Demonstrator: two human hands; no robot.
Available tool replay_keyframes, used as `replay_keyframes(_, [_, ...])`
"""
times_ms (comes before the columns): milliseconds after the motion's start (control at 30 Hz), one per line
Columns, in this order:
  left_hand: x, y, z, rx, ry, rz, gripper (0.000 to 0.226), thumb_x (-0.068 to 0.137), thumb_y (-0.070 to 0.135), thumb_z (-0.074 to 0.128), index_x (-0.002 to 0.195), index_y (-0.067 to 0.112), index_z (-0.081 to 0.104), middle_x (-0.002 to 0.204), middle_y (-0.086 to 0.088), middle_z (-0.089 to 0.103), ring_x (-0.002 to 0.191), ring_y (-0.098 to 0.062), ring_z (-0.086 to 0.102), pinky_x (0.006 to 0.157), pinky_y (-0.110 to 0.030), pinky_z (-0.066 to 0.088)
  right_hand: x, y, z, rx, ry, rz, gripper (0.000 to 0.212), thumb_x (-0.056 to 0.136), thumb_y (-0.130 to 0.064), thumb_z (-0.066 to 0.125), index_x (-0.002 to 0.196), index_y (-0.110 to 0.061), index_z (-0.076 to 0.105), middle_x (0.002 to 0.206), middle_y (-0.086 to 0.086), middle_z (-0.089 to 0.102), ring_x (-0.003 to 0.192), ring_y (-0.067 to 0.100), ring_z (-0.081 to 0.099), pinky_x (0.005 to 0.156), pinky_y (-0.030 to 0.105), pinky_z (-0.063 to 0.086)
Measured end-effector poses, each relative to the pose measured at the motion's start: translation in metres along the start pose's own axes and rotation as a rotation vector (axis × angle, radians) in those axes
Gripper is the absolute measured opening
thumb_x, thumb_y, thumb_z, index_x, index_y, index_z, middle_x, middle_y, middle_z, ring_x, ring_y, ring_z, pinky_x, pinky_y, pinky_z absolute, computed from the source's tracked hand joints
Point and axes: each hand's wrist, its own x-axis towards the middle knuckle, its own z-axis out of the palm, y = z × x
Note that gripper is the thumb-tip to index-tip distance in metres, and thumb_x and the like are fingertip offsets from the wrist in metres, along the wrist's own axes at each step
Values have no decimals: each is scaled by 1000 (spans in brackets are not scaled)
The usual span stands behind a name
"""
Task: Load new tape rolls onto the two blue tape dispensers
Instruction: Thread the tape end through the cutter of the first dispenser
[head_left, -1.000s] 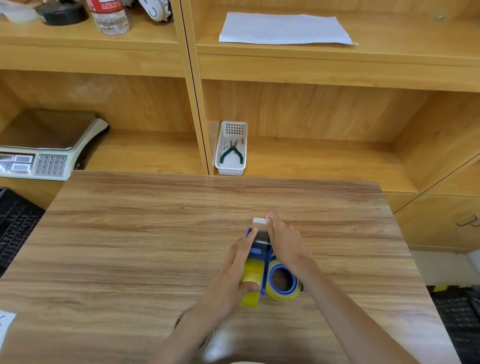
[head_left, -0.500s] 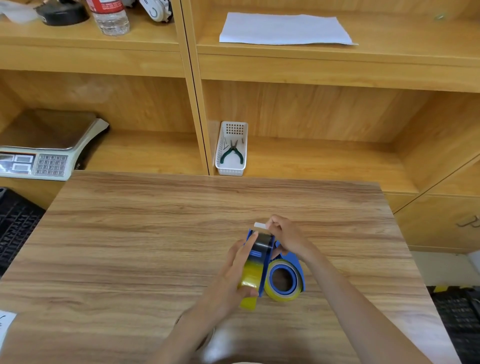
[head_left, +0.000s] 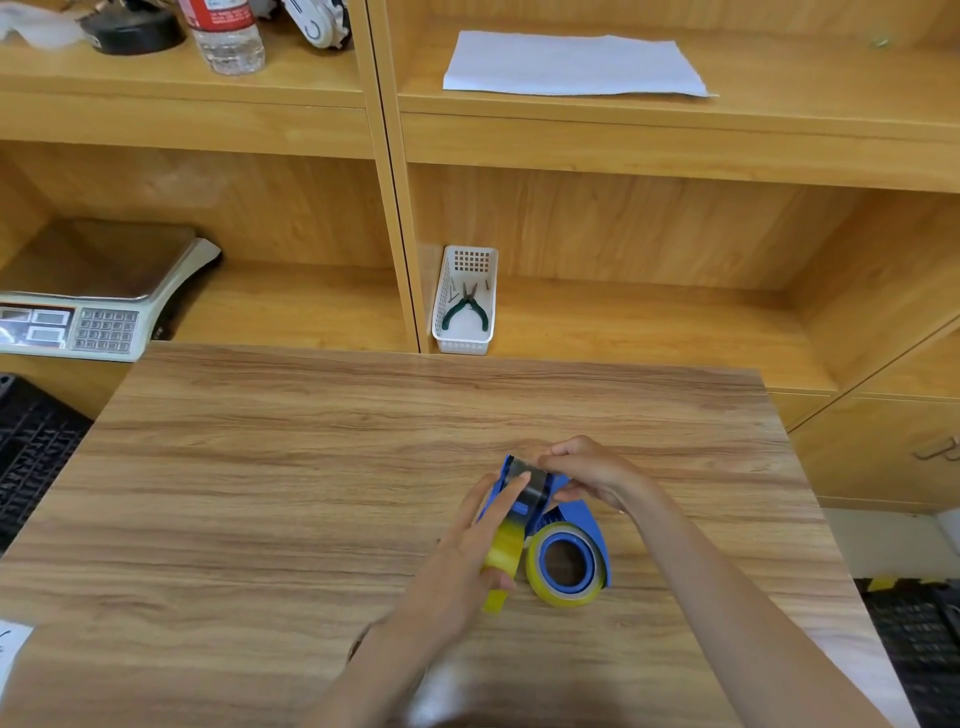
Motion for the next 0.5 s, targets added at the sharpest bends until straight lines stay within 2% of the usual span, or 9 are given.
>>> replay_keyframes(67, [-1,5,-3,44,-3,-24,112,78,-3,69,141,62,3,157,22,-2,125,0,42,98,-27,44,-2,-3,0,20,-4,9,15,99,-13,58,90,-9,69,85,7,75,58,14,74,49,15,56])
replay_keyframes(167, [-1,8,-5,64,0,-46,112,79,-3,69,141,62,2,157,23,-4,118,-7,52,90,-26,48,-1,-7,-1,7,-14,12,18,99,-10,56,86,-11,68,79,6,74,59,15,74,50,16,57])
replay_keyframes(333, [0,7,-5,68,14,-3,108,77,-4,69,145,55,10,158,21,-1,132,-3,34,99,-26,44,-1,-7,-1,-7,-14,7,17,100,-12,54,87,-14,64,79,1,71,59,14,72,52,15,56])
replay_keyframes(433, [1,5,-4,64,31,26,108,75,-4,71,146,53,12,158,22,1,133,7,22,100,-19,40,3,-3,-1,2,-10,-3,17,101,-13,55,110,-6,68,96,5,71,54,8,70,54,14,56])
replay_keyframes(500, [1,3,-3,51,39,34,110,74,-5,72,145,55,13,157,24,2,129,15,15,101,-15,37,4,-1,-1,18,-13,-18,21,101,-14,55,114,-3,68,100,7,71,52,6,69,54,14,57])
